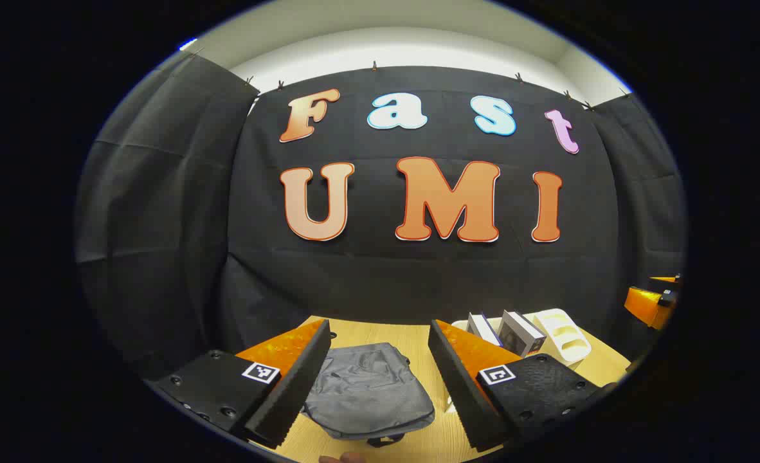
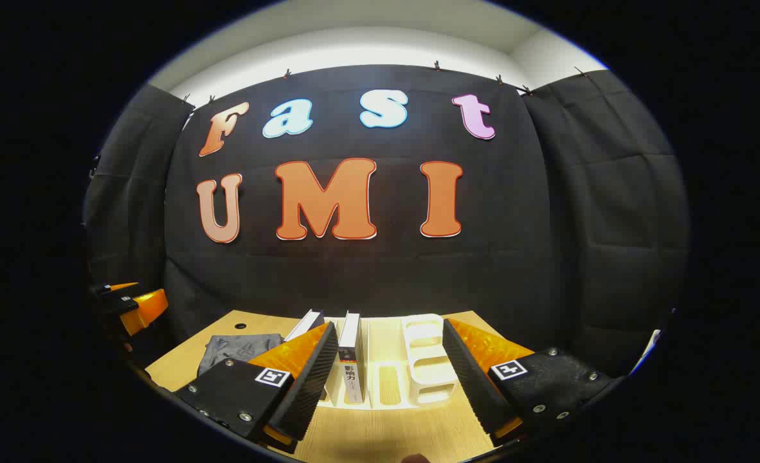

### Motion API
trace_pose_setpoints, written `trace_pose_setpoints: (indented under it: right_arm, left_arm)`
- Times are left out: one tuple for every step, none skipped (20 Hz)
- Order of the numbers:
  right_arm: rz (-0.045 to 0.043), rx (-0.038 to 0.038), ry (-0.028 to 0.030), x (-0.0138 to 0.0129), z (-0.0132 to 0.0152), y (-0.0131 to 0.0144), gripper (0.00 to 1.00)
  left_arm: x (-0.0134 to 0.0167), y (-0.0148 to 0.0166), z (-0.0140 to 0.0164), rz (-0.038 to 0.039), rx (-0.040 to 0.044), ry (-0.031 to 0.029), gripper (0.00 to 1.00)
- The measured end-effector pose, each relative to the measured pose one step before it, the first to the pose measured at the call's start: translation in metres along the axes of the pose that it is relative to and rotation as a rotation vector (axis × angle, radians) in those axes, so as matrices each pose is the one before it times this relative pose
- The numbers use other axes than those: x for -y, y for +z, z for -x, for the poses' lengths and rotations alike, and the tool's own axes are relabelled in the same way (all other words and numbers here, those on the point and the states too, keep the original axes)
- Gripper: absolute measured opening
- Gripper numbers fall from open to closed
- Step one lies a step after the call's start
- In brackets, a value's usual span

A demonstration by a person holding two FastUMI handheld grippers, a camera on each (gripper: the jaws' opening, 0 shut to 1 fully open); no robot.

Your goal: Open the schoolbag, grab two books from the bookshelf and put them into the schoolbag.

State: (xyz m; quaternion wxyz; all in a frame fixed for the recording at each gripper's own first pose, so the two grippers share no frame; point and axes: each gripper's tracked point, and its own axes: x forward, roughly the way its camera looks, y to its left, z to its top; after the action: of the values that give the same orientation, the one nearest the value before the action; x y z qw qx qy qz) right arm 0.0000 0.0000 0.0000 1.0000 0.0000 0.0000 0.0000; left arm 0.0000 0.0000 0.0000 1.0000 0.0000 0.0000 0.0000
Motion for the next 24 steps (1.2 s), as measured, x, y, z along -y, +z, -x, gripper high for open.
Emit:
trace_pose_setpoints:
  right_arm:
    - [-0.00374, -0.00004, -0.00743, 0.00072, -0.00029, -0.0014, 0.97]
    - [-0.01072, -0.00218, -0.0013, -0.00188, 0.00032, -0.00142, 0.97]
    - [-0.01202, -0.00062, 0.0052, -0.00425, 0.00069, -0.0016, 0.97]
    - [-0.00444, -0.00771, 0.00297, -0.00265, 0.00072, -0.00199, 0.97]
    - [0.00338, -0.00811, -0.0011, -0.00183, 0.00033, -0.00216, 0.97]
    - [0.00645, 0.00507, 0.00147, -0.00177, 0.00086, 0.00178, 0.97]
    - [0.00776, 0.00854, 0.00128, -0.00108, 0.00163, 0.00374, 0.97]
    - [0.00714, 0.00497, 0.00066, -0.00049, 0.00082, 0.00159, 0.97]
    - [0.00561, 0.00218, -0.00124, -0.0009, -0.00029, 0.00188, 0.97]
    - [0.0037, 0.00332, 0.00114, 0.00026, 0.00031, 0.00054, 0.97]
    - [0.00159, 0.00048, -0.00062, -0.00052, 0.00003, 0.00072, 0.97]
    - [0.00114, -0.00166, -0.00042, -0.00016, -0.0009, -0.00013, 0.97]
    - [0.00079, -0.00046, -0.00022, -0.00053, -0.00043, 0.00028, 0.97]
    - [0.00131, -0.00116, 0.00034, -0.00105, -0.00006, 0.00014, 0.97]
    - [0.00279, -0.00351, 0.00028, 0.00024, -0.0007, -0.00071, 0.97]
    - [0.00207, -0.00176, 0.00101, -0.00006, -0.0008, -0.00048, 0.97]
    - [0.00103, -0.00043, 0.00056, -0.0002, -0.00124, 0.0006, 0.97]
    - [0.00116, 0.00025, 0.00063, -0.00093, -0.00056, 0.00042, 0.97]
    - [0.00174, -0.00077, 0.00001, -0.00064, -0.00013, -0.00004, 0.97]
    - [0.00182, 0.0, -0.00025, -0.00039, -0.00013, -0.00039, 0.97]
    - [0.00164, -0.00056, 0.00075, -0.00036, -0.00052, 0.00007, 0.97]
    - [0.00124, -0.001, 0.00001, -0.001, -0.0003, -0.0005, 0.97]
    - [0.00014, -0.00162, 0.00063, -0.00055, 0.0, -0.00116, 0.97]
    - [-0.0002, -0.00199, 0.00021, -0.00061, -0.00006, -0.00052, 0.97]
  left_arm:
    - [-0.00062, -0.00141, -0.0003, 0.00037, -0.00264, -0.00303, 0.97]
    - [-0.00189, 0.0015, -0.00048, -0.00617, 0.00403, -0.00279, 0.97]
    - [-0.00459, 0.00093, 0.00035, -0.01011, 0.00622, 0.00308, 0.97]
    - [-0.00532, 0.00119, -0.00082, -0.00855, 0.00079, 0.00798, 0.97]
    - [-0.00298, -0.0026, -0.00074, -0.00267, -0.00156, 0.00367, 0.95]
    - [-0.00163, 0.00248, 0.00016, 0.0032, 0.00448, 0.00142, 0.97]
    - [-0.00332, 0.00093, 0.00021, 0.00374, 0.00521, 0.00479, 0.97]
    - [-0.00185, -0.00098, -0.00062, -0.00141, -0.00617, 0.00188, 0.96]
    - [0.00001, -0.00206, -0.00141, -0.00381, -0.00363, -0.00234, 0.96]
    - [-0.00072, 0.00017, -0.00151, -0.00435, 0.00049, -0.00246, 0.97]
    - [-0.00036, -0.0005, 0.00193, -0.0046, 0.00071, -0.00004, 0.97]
    - [0.00069, 0.00054, -0.00118, -0.00218, 0.00175, -0.00006, 0.97]
    - [0.00117, 0.00027, 0.00034, 0.00045, 0.00376, -0.00231, 0.97]
    - [0.00131, 0.00088, -0.00082, 0.0006, 0.00043, -0.00404, 0.97]
    - [0.00086, -0.00103, -0.0002, -0.00134, -0.00119, -0.00245, 0.96]
    - [-0.00046, 0.0002, 0.00035, -0.00162, 0.00109, 0.00021, 0.97]
    - [0.00021, 0.00099, -0.00096, -0.00019, 0.00122, 0.00001, 0.97]
    - [-0.00033, 0.00172, -0.00196, 0.00243, 0.00252, -0.00075, 0.97]
    - [0.00054, 0.00157, 0.00022, 0.00304, 0.00383, -0.00152, 0.97]
    - [0.00016, 0.00095, -0.00099, -0.00042, 0.00316, 0.00084, 0.97]
    - [-0.00146, -0.00049, -0.00095, -0.00398, 0.00023, -0.00074, 0.97]
    - [-0.00093, 0.0008, -0.0004, -0.00662, -0.00235, -0.00058, 0.97]
    - [0.00003, 0.00123, -0.0012, -0.00575, 0.00479, 0.00155, 0.97]
    - [-0.00104, 0.00264, -0.00133, -0.00421, 0.00305, 0.00163, 0.97]
